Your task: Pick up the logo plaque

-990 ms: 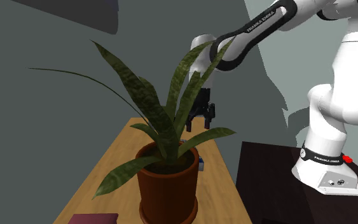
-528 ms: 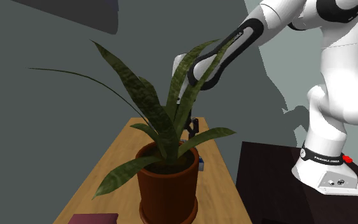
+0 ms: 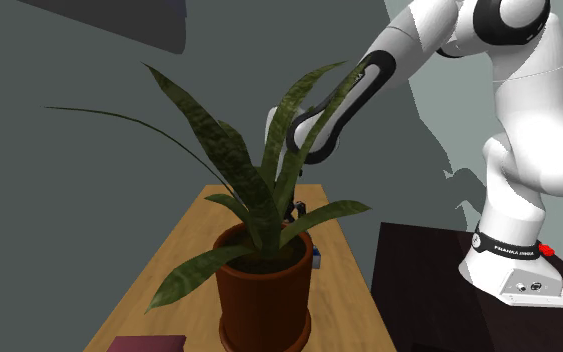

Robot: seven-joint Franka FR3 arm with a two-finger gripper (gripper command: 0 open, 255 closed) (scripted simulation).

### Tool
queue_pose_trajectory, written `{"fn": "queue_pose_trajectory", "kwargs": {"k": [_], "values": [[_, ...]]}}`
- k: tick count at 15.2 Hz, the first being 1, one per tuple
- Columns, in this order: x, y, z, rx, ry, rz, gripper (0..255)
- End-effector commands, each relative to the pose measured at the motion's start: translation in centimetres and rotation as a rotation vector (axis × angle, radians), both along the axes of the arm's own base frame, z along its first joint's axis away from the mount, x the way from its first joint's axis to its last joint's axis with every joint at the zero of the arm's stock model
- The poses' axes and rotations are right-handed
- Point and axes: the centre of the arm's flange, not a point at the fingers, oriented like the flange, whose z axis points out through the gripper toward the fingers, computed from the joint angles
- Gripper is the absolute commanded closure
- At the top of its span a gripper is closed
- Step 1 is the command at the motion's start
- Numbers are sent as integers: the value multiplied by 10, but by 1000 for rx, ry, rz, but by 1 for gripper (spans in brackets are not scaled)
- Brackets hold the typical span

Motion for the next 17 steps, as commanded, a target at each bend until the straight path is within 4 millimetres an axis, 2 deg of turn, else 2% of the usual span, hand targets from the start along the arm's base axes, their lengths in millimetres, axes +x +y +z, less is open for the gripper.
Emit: {"fn": "queue_pose_trajectory", "kwargs": {"k": [1, 2, 3, 12, 17], "values": [[0, -2, -9, 0, 0, 0, 0], [0, -2, -9, 0, 0, 0, 0], [-1, -2, -9, 0, 0, 0, 255], [0, -2, -9, 0, 0, 0, 255], [0, -2, 18, 0, 0, 0, 255]]}}
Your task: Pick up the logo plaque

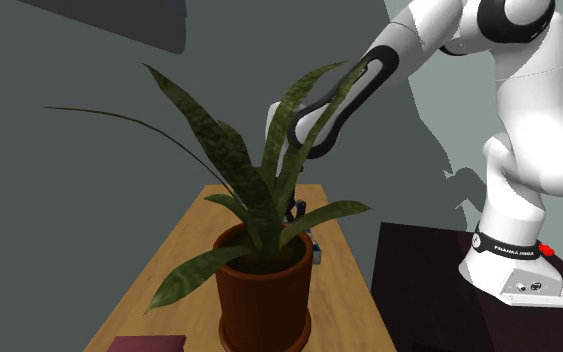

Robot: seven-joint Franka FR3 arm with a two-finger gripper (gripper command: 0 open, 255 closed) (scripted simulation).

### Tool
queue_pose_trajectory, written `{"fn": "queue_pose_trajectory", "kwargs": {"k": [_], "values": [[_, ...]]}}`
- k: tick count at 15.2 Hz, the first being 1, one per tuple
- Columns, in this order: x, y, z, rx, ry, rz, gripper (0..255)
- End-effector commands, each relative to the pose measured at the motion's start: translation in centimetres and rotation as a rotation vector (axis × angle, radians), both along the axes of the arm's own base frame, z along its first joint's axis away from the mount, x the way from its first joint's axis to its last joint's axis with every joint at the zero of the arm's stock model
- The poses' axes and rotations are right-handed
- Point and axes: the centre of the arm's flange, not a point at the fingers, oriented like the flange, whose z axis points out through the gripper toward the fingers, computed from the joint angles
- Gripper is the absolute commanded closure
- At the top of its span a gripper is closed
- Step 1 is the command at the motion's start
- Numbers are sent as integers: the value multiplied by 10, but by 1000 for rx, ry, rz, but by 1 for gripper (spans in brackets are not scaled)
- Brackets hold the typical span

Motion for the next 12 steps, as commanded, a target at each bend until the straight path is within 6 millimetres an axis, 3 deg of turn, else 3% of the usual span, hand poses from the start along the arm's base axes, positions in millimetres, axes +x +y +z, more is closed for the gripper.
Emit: {"fn": "queue_pose_trajectory", "kwargs": {"k": [1, 10, 12], "values": [[1, 2, 12, 1, -2, 2, 255], [1, 2, 60, 1, -2, 2, 255], [1, 2, 61, 1, -2, 2, 255]]}}
